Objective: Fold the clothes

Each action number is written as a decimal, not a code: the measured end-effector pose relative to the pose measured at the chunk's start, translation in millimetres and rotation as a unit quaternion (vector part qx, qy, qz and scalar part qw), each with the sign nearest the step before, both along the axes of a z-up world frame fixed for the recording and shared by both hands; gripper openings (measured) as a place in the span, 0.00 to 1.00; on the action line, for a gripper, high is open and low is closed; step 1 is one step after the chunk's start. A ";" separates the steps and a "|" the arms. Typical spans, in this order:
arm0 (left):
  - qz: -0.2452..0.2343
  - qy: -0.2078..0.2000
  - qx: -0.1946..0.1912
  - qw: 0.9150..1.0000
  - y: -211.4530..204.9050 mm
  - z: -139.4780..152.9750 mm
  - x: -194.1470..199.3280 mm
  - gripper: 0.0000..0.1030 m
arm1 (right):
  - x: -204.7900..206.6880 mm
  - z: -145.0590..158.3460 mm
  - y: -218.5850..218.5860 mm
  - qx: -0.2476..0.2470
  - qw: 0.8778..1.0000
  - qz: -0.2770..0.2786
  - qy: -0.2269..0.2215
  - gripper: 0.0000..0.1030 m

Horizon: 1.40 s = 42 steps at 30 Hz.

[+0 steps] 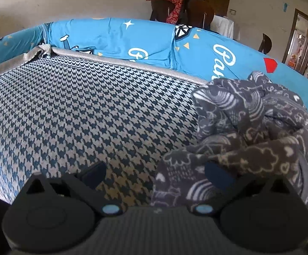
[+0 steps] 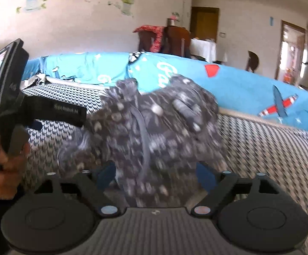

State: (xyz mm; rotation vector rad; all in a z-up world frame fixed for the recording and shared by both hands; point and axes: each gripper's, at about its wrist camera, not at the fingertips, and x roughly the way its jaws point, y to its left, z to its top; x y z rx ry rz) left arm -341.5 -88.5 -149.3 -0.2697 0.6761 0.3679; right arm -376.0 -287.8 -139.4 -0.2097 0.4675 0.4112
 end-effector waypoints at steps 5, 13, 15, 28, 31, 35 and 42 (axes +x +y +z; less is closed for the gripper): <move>0.012 -0.012 0.003 1.000 7.8 6.7 0.0 1.00 | 29.4 -7.3 26.0 -0.019 0.999 0.029 0.005 0.91; 0.024 -0.021 -0.005 0.999 18.7 13.2 -0.9 1.00 | 49.1 -35.2 49.6 -0.048 0.998 0.007 0.034 0.45; 0.024 -0.021 -0.004 0.999 18.3 14.1 -0.4 1.00 | 48.9 -35.7 51.8 -0.042 0.998 0.003 0.045 0.31; 0.062 -0.073 0.002 0.995 32.5 41.5 -17.7 1.00 | 11.3 -9.8 79.9 0.036 0.985 0.138 0.097 0.20; 0.068 -0.078 0.000 0.995 39.6 45.8 -22.5 1.00 | 1.6 -19.3 93.9 0.027 0.977 0.177 0.116 0.20; 0.061 -0.081 -0.005 0.995 44.2 48.7 -27.0 1.00 | -8.5 -38.1 110.1 -0.012 0.970 0.210 0.125 0.20; 0.034 -0.079 -0.005 0.996 34.4 49.3 -24.1 1.00 | -6.6 -29.1 99.1 -0.027 0.972 0.202 0.121 0.27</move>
